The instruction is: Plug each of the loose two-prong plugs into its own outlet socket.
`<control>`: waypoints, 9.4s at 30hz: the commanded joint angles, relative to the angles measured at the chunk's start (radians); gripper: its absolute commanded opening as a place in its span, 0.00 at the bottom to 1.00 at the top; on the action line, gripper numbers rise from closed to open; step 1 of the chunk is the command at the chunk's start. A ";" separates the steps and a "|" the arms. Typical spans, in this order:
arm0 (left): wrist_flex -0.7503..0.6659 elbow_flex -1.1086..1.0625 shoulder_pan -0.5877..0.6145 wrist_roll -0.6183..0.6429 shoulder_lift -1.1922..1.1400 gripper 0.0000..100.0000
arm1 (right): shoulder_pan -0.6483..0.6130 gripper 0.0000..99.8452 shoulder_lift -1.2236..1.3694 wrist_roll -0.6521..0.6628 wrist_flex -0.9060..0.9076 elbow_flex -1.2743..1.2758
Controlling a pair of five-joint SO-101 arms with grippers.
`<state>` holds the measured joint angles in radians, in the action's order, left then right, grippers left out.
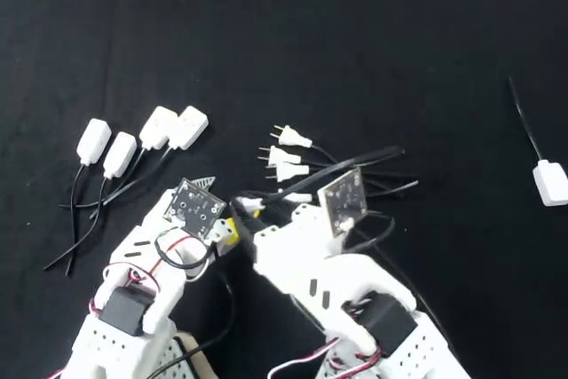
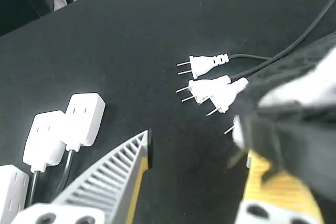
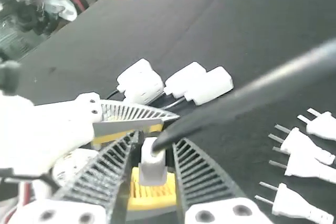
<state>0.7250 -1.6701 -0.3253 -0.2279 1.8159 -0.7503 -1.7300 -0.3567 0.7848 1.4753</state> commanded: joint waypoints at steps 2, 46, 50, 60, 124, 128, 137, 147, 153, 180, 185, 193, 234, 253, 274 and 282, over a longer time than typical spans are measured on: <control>-0.072 0.015 0.065 0.012 0.008 0.30 | -0.034 0.01 0.061 -0.002 0.049 -0.038; -0.109 -0.028 0.176 0.015 0.005 0.30 | 1.611 0.01 0.691 0.497 -0.362 -0.305; -0.109 -0.028 0.176 0.015 0.005 0.30 | 1.711 0.01 1.142 0.367 -0.221 -0.688; -0.109 -0.028 0.174 0.015 0.005 0.30 | 1.844 0.01 2.046 0.017 0.232 -1.696; -0.104 -0.028 0.177 0.014 0.005 0.30 | 1.699 0.01 2.657 -0.083 0.715 -2.499; -0.104 -0.028 0.177 0.014 0.005 0.30 | 1.697 0.01 2.657 -0.083 0.715 -2.499; -0.104 -0.028 0.177 0.014 0.005 0.30 | 1.700 0.01 2.755 -0.081 0.652 -2.489; -0.109 -0.028 0.177 0.014 0.005 0.30 | 1.723 0.01 2.812 -0.028 0.638 -2.493; -0.109 -0.028 0.177 0.014 0.005 0.30 | 1.665 0.01 2.807 -0.020 0.680 -2.505; -0.109 -0.019 0.217 0.014 0.006 0.30 | 1.580 0.01 2.809 0.186 0.982 -3.027; -0.109 -0.022 0.219 0.014 0.006 0.30 | 1.554 0.01 2.803 0.249 0.982 -3.155; -0.109 -0.025 0.216 0.014 0.006 0.30 | 1.521 0.01 2.608 0.308 0.985 -3.145; 0.253 0.173 -0.015 0.074 0.011 0.30 | 0.187 0.01 0.782 -0.057 -0.015 -0.449; 0.130 0.131 0.090 0.100 0.009 0.30 | 0.005 0.01 0.786 -0.046 0.135 -0.404; 0.106 0.107 0.140 0.092 0.009 0.30 | 0.009 0.01 0.786 0.049 0.279 -0.443; 0.117 0.101 0.188 0.025 0.009 0.30 | 0.054 0.01 0.788 0.049 0.288 -0.446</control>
<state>0.8554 -1.5873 -0.1933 -0.1450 1.8205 -0.7350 -0.9337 -0.3138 1.0595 1.0625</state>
